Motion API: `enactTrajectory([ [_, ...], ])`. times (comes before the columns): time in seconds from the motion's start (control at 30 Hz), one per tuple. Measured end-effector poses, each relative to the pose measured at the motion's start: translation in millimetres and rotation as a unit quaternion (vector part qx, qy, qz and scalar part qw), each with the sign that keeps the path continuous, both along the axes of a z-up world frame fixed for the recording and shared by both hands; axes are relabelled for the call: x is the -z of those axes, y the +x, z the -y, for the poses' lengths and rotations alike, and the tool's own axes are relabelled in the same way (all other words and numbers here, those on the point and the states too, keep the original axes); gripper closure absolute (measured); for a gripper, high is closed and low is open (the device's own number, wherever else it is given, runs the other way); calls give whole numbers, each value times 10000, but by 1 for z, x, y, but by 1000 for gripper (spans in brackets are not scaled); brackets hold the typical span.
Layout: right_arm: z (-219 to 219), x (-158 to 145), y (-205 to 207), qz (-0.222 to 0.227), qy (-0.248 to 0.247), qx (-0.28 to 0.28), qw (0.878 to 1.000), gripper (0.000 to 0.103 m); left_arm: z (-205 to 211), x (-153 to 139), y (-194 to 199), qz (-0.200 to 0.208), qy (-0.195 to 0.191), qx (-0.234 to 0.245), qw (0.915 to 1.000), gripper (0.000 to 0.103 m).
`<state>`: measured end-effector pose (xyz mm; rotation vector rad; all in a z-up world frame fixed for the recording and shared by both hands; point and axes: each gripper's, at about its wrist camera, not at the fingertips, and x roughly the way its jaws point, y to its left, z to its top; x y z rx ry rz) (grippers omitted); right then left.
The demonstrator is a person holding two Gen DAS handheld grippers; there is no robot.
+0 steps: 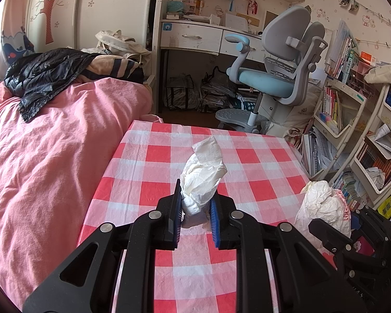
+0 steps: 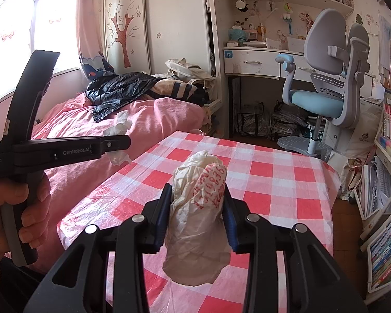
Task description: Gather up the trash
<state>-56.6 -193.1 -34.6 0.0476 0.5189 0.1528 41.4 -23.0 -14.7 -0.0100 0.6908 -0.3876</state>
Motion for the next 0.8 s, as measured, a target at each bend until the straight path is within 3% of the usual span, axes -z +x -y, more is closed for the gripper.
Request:
enactTrajectory([
  [0.8, -1, 0, 0, -6, -8, 5, 10000, 66, -1, -1, -1, 1, -2, 2, 10000, 87],
])
